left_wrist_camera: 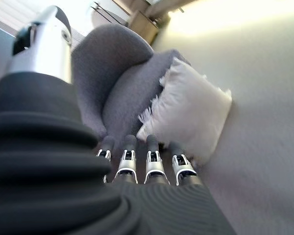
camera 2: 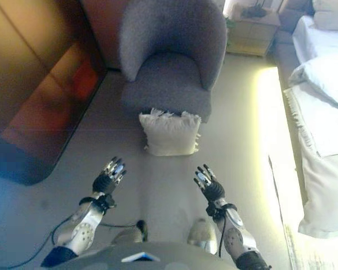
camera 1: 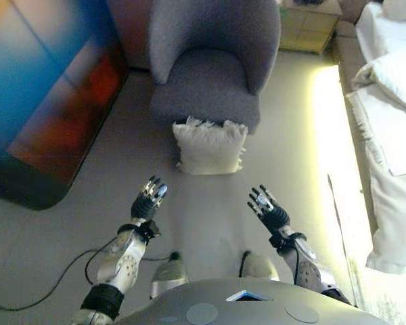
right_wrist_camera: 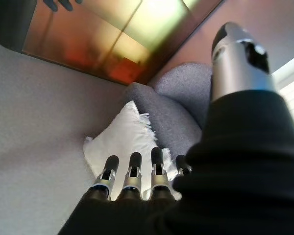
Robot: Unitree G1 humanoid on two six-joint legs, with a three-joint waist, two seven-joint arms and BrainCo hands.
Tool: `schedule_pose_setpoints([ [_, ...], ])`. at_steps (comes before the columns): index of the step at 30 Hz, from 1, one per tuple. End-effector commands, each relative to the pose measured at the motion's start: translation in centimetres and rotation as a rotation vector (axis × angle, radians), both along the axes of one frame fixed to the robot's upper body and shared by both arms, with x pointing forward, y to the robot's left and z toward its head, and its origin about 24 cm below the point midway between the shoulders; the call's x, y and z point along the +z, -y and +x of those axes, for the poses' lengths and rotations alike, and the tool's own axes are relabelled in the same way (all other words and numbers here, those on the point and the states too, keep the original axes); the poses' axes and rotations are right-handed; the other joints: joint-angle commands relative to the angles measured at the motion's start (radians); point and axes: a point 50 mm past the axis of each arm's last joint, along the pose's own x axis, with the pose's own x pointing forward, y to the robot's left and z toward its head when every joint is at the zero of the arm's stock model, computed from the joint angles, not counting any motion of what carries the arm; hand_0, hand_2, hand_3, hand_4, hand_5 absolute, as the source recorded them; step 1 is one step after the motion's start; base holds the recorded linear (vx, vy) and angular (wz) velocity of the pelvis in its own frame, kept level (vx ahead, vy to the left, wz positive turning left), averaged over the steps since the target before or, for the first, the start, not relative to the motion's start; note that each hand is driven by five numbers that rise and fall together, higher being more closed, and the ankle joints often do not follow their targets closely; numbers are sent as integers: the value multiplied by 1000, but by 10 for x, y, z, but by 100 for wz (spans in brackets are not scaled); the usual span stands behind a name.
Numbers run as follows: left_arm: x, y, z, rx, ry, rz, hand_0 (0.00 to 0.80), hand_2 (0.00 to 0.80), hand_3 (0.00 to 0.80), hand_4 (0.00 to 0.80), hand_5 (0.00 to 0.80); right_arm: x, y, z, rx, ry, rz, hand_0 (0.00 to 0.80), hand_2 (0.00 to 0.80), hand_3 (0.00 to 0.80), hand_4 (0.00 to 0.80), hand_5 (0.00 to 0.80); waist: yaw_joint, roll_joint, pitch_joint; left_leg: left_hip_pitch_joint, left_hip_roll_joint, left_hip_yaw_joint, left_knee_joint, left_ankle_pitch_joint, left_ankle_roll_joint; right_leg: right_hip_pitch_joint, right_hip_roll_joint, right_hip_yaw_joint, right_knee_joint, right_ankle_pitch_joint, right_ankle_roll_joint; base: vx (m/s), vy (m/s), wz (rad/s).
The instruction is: Pick up the cushion and take it to the sofa
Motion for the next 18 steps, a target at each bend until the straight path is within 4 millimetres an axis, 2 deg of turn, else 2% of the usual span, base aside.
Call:
schedule_pose_setpoints([
  [1,18,-18,1,-28,94,40,0,0,0,0,0,17,2,8,-45,138,26,0,0,0,0,0,-49,-40,-3,101,-126,24,-43,-71,95,-34,36,89,-26,118,34,236,-100,43],
  [4,18,-10,1,-61,95,36,0,0,0,0,0,16,7,4,-86,139,17,0,0,0,0,0,-76,-73,-7,116,-154,-24,-17,-113,82,-23,20,142,-289,137,62,304,-134,44],
  [6,17,-3,-1,-85,90,35,0,0,0,0,0,16,10,4,-114,135,16,0,0,0,0,0,-93,-88,-12,130,-172,-60,-14,-143,79,-28,13,177,-464,176,91,358,-113,61],
  [8,16,0,-4,-103,83,38,0,0,0,0,0,15,13,5,-131,121,20,0,0,0,0,0,-105,-91,-15,155,-175,-80,-16,-166,79,-50,17,178,-584,220,106,399,-97,80],
  [10,15,-1,-8,-108,81,32,0,0,0,0,0,13,17,5,-135,109,24,0,0,0,0,0,-103,-91,-12,188,-169,-76,-15,-184,80,-95,18,121,-607,231,110,419,-107,24],
  [13,13,-1,-17,-100,74,22,0,0,0,0,0,11,18,5,-119,99,16,0,0,0,0,0,-87,-109,-2,244,-168,-41,13,-231,83,-113,1,-35,-549,246,103,462,-108,-18],
  [14,12,-2,-19,-90,71,23,0,0,0,0,0,10,18,6,-102,97,17,0,0,0,0,0,-87,-112,-8,255,-161,-17,23,-231,88,-103,10,-68,-519,219,98,500,-103,-8],
  [15,12,-1,-17,-80,68,23,0,0,0,0,0,9,17,5,-87,85,11,0,0,0,0,0,-102,-102,-25,261,-142,-12,45,-183,77,-90,41,-54,-536,197,87,438,-87,-3],
  [16,13,1,-15,-80,69,20,0,0,0,0,0,9,17,4,-84,80,6,0,0,0,0,0,-112,-96,-33,265,-129,-19,64,-147,65,-91,60,-18,-529,200,77,506,-105,-2],
  [17,15,2,-12,-75,72,6,0,0,0,0,0,9,18,4,-72,68,-1,0,0,0,0,0,-131,-88,-50,281,-99,-7,87,-100,44,-86,86,19,-501,188,63,421,-95,10],
  [18,15,3,-11,-65,69,1,0,0,0,0,0,9,18,3,-63,59,-9,0,0,0,0,0,-138,-80,-62,293,-81,1,90,-71,31,-80,100,26,-483,178,53,552,-155,29],
])
